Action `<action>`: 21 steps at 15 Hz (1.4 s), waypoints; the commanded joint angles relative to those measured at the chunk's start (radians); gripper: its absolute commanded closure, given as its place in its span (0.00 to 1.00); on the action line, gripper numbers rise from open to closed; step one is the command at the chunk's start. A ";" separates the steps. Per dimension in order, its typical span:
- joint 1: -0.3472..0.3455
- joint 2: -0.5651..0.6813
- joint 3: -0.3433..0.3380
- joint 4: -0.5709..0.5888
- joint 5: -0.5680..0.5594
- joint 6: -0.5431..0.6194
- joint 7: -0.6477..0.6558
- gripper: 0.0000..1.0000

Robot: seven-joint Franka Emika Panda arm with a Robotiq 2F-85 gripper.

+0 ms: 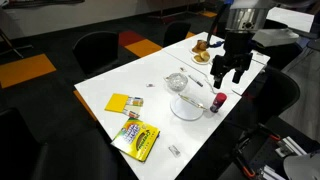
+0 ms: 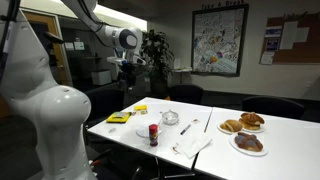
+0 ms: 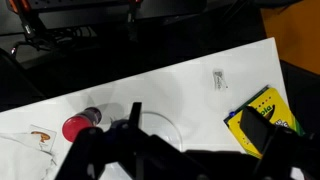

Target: Put the glass lid on the table, then remove the object rom the glass bowl

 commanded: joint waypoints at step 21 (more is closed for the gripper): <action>-0.189 0.633 -0.123 0.386 0.024 0.548 -0.674 0.00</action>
